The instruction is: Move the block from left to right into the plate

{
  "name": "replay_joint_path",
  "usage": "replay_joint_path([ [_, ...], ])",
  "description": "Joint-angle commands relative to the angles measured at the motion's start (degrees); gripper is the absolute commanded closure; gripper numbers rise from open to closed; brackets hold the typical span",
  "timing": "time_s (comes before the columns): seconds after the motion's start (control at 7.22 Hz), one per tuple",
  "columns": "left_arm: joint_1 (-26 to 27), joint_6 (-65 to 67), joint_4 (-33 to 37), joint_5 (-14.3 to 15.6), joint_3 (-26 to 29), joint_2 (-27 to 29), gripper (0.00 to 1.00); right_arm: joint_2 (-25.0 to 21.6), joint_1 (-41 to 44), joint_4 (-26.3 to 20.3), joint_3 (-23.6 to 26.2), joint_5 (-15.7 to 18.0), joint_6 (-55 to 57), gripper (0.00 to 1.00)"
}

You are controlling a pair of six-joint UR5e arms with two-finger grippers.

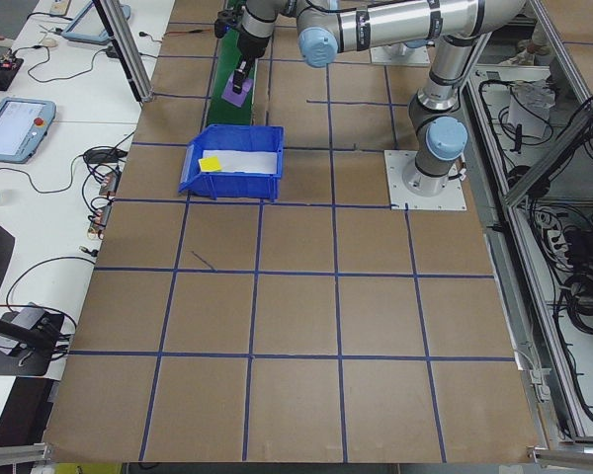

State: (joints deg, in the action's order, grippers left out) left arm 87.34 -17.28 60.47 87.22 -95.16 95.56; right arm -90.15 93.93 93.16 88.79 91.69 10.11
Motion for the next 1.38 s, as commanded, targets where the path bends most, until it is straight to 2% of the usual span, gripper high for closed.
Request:
replay_joint_path([
  [0.0,2.12,2.33,-5.85,-4.32,0.15,7.24,0.64,0.07,0.03,0.0,0.06,0.06,0.0,0.0],
  [0.42,5.2,2.25,-6.5,-4.34,0.15,13.75,0.64,0.07,0.03,0.0,0.06,0.06,0.0,0.0],
  [0.83,7.92,4.01,-12.81,-4.42,0.15,18.95,0.64,0.07,-0.15,0.09,-0.02,0.15,0.0,0.0],
  [0.97,8.11,4.27,-12.92,-4.42,0.15,19.66,0.54,0.07,-0.24,0.09,0.06,0.15,0.0,0.0],
  [1.11,8.19,8.19,-12.92,-4.42,0.24,19.49,0.01,0.07,-0.32,0.09,-0.02,0.15,-0.09,0.0],
  [1.25,8.2,8.66,-12.83,-4.34,0.33,18.88,0.0,0.07,-0.5,0.09,-0.2,0.5,-0.26,0.0],
])
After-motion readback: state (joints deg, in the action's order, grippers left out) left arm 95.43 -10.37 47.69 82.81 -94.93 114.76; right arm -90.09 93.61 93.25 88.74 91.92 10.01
